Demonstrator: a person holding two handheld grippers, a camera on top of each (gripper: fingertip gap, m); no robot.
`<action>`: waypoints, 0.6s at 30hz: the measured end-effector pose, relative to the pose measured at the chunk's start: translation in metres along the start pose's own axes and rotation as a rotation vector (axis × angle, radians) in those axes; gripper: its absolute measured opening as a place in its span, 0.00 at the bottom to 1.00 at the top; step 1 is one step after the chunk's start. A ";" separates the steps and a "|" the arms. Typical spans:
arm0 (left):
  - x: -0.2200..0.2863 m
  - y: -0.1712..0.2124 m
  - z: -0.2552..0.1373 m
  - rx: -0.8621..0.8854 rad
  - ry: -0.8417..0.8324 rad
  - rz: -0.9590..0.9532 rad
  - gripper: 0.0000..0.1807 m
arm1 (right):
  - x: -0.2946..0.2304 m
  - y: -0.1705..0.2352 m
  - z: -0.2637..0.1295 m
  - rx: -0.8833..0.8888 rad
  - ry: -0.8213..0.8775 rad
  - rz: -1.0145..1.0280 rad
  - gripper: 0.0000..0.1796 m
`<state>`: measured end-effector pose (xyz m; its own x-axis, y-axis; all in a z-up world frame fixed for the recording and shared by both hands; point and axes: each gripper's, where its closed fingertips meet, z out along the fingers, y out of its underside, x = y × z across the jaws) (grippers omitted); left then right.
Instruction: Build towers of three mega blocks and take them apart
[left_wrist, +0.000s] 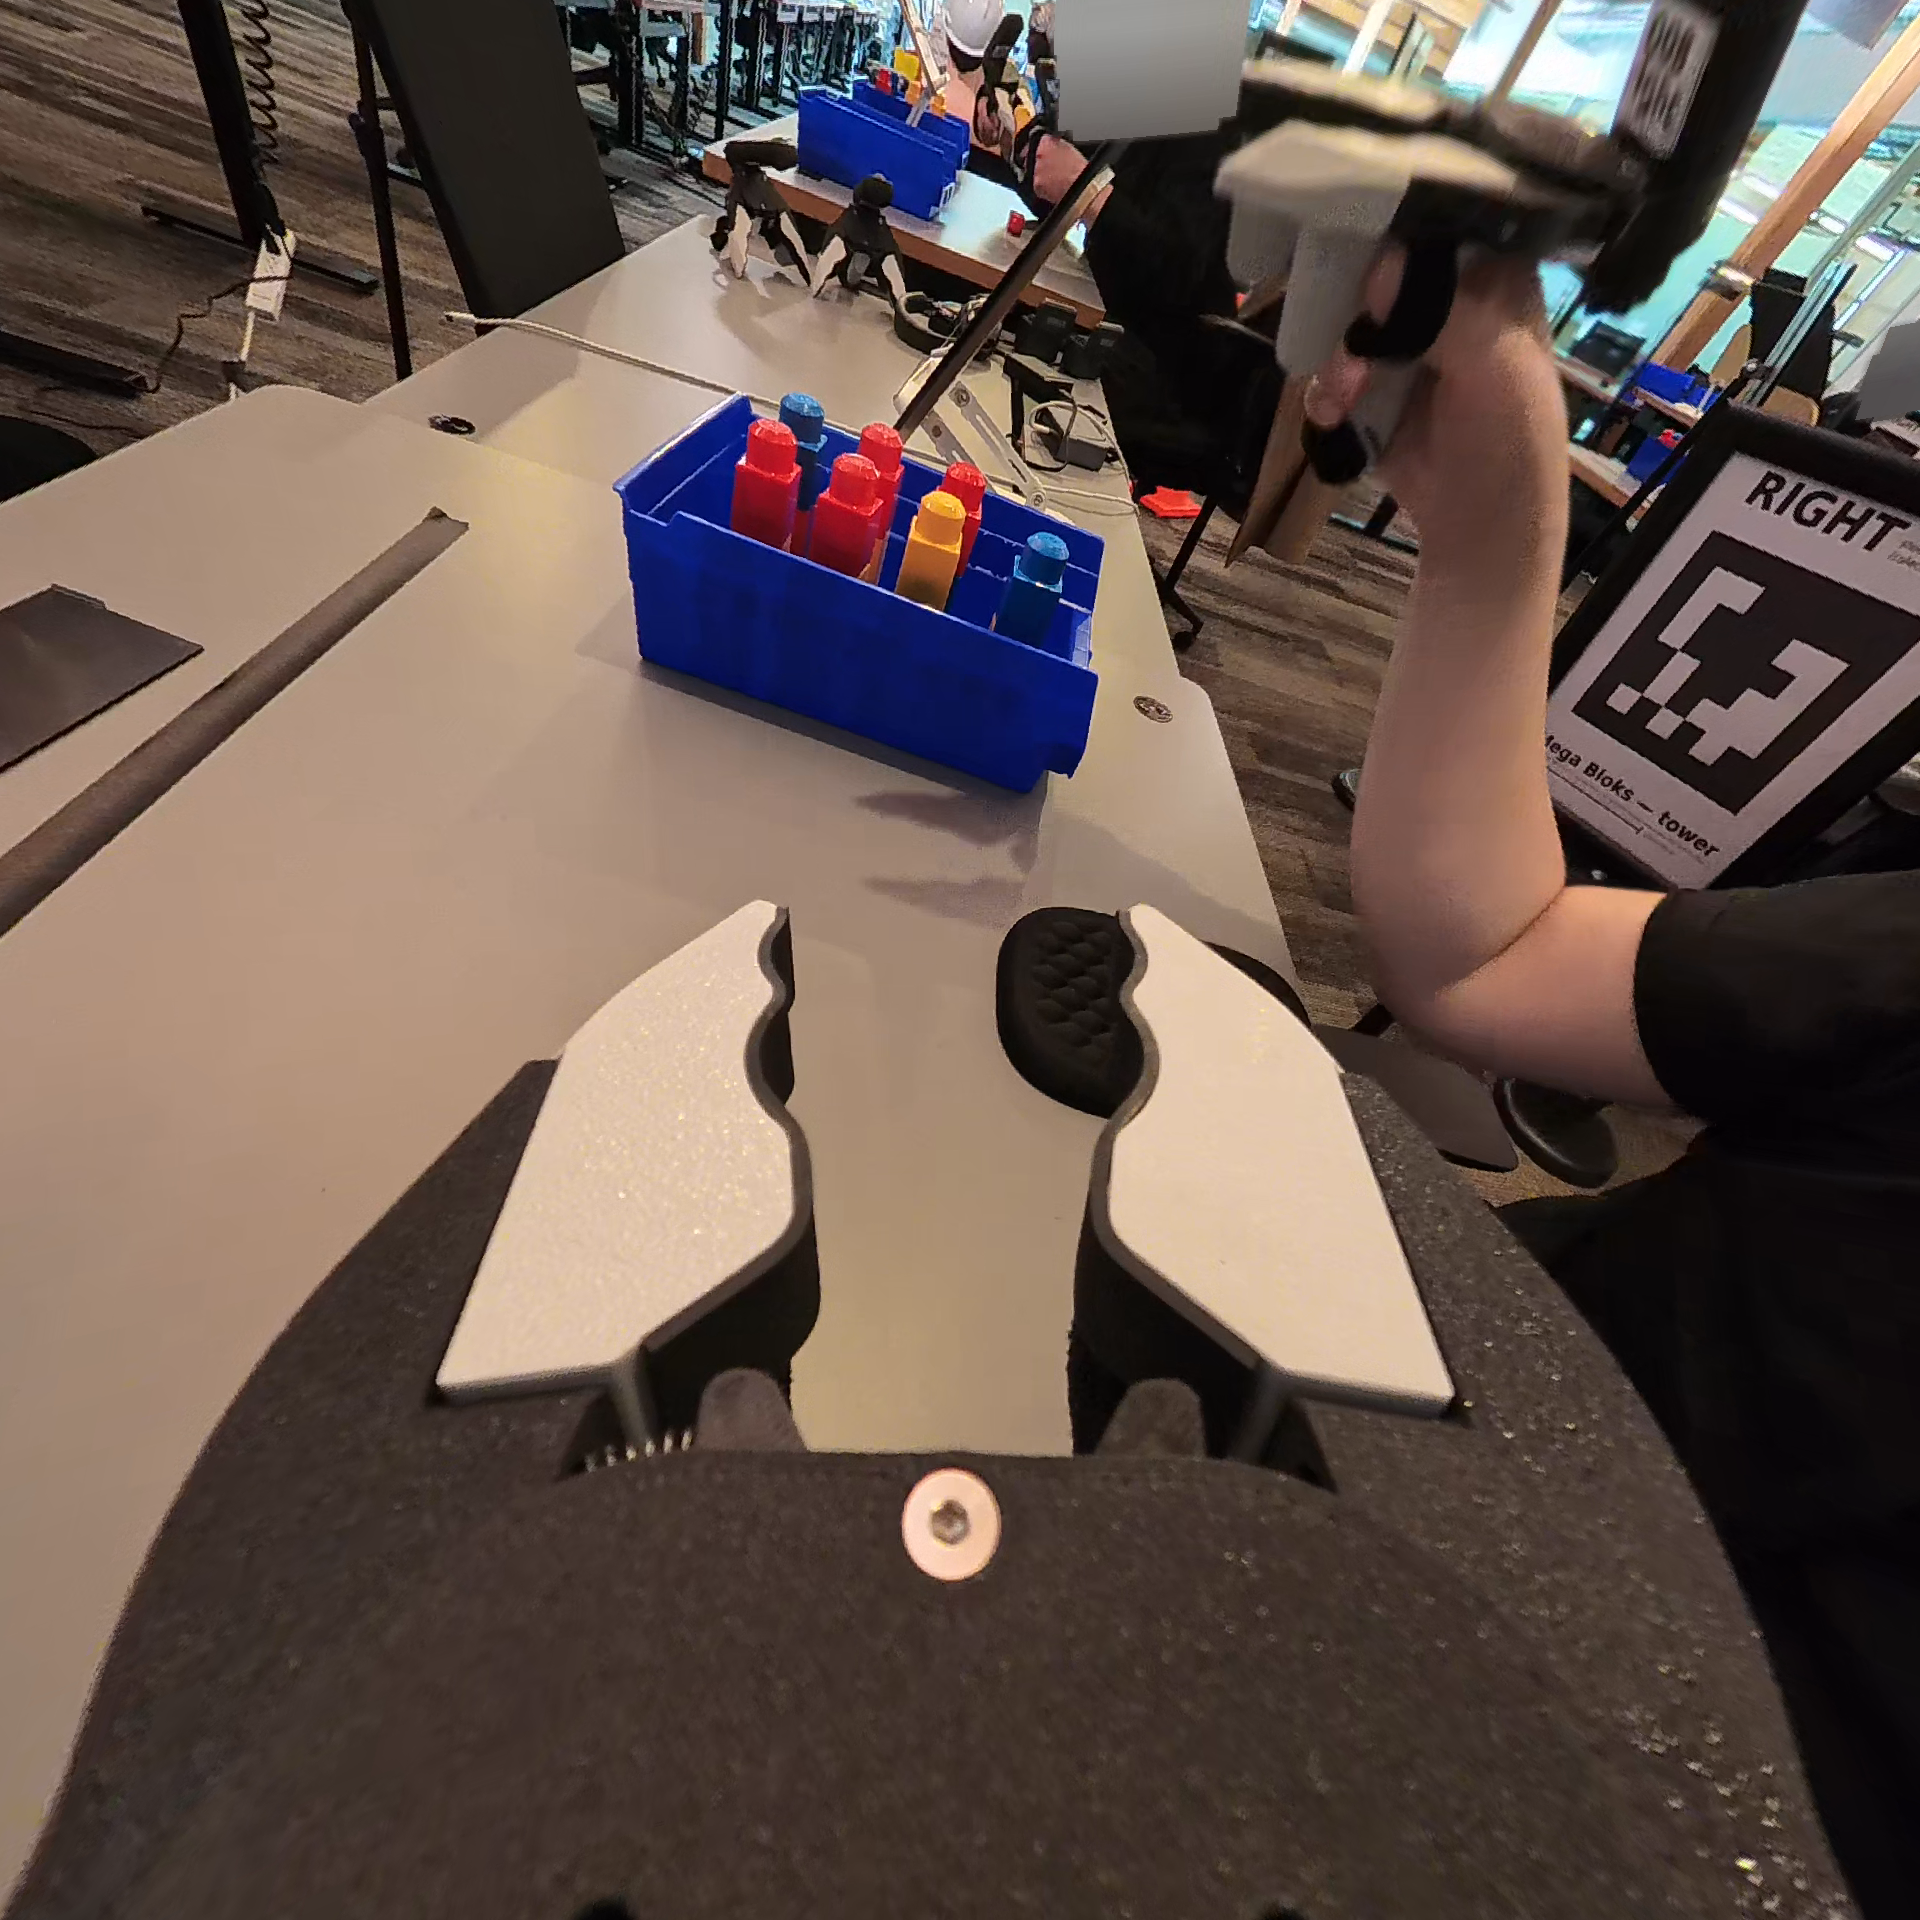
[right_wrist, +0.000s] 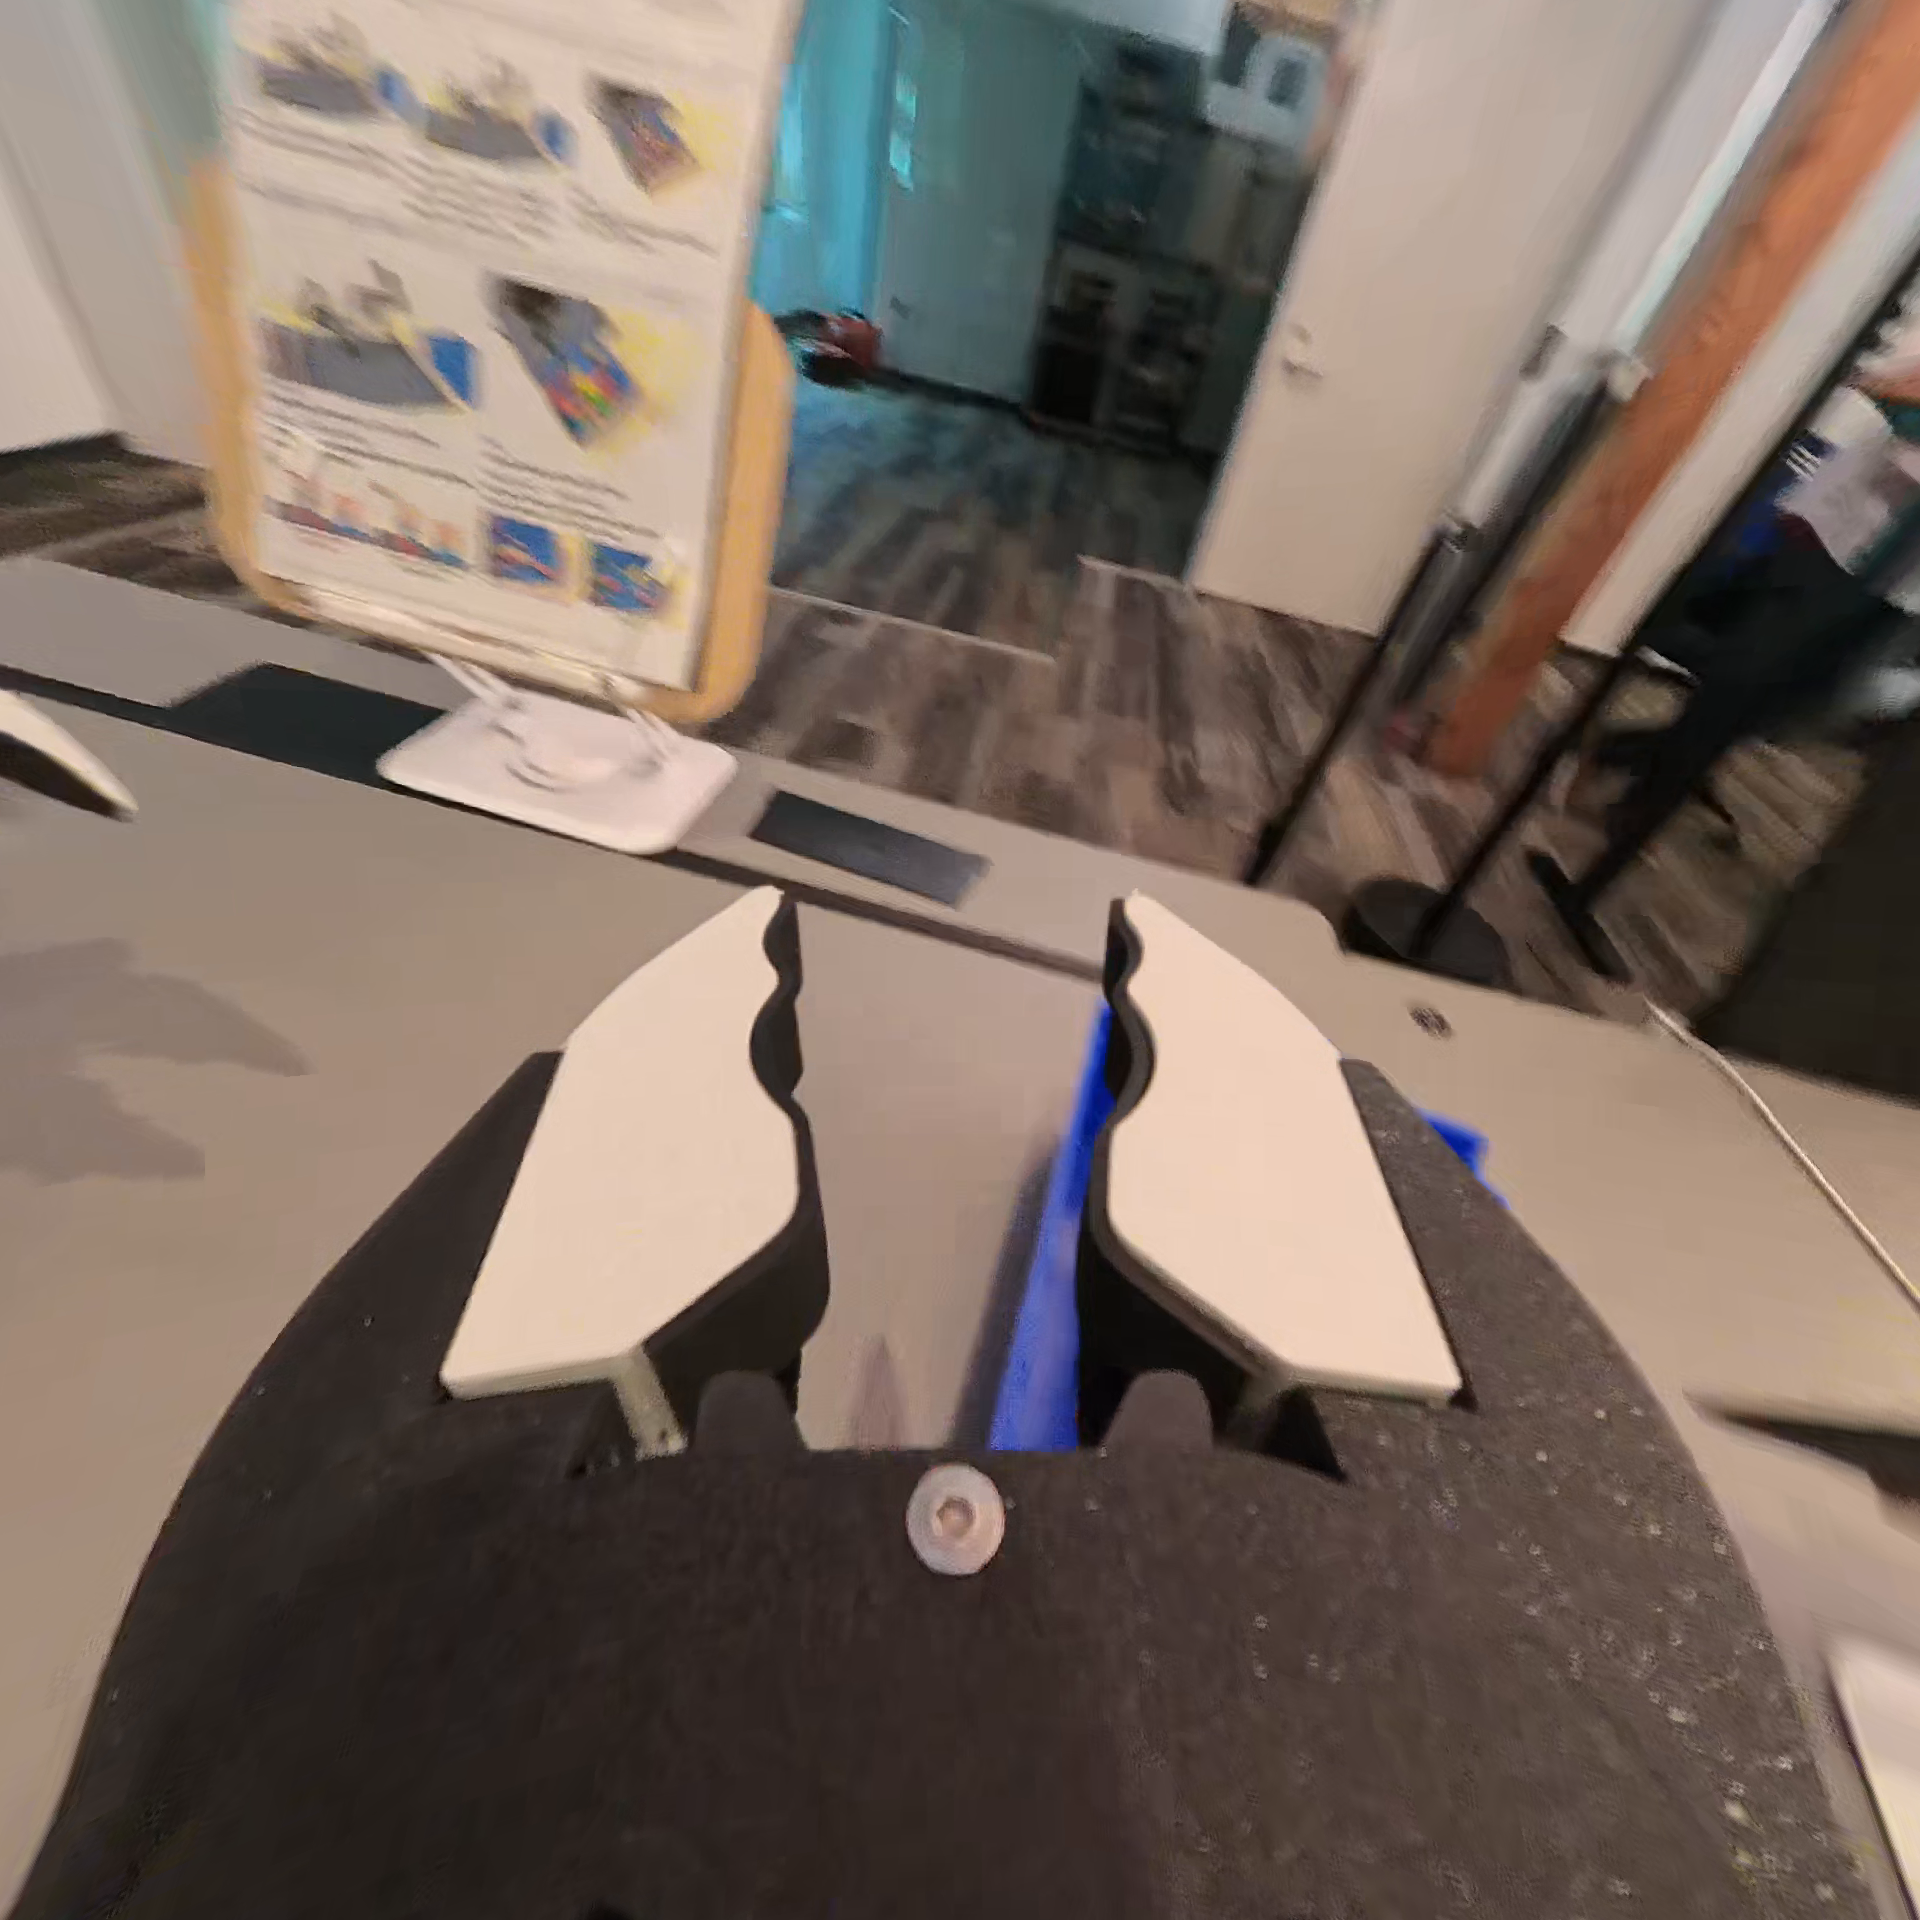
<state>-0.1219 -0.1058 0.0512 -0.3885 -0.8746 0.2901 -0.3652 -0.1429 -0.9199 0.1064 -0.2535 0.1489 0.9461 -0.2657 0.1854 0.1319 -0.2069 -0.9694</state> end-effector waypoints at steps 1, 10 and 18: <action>-0.001 0.000 0.000 0.001 -0.002 -0.001 0.32 | -0.016 -0.015 0.013 0.013 -0.057 -0.013 0.31; -0.020 0.002 -0.013 0.018 -0.066 -0.027 0.32 | -0.178 -0.058 0.115 0.039 -0.558 0.007 0.31; -0.043 0.005 -0.031 0.018 -0.162 -0.046 0.32 | -0.228 0.000 0.173 -0.072 -0.619 -0.079 0.28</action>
<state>-0.1339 -0.0548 0.0421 -0.2295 -0.9302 0.2865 -0.3635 -0.1911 -0.9118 -0.0582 -0.0303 0.0786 0.9330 0.3433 0.1082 0.2089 -0.2719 -0.9394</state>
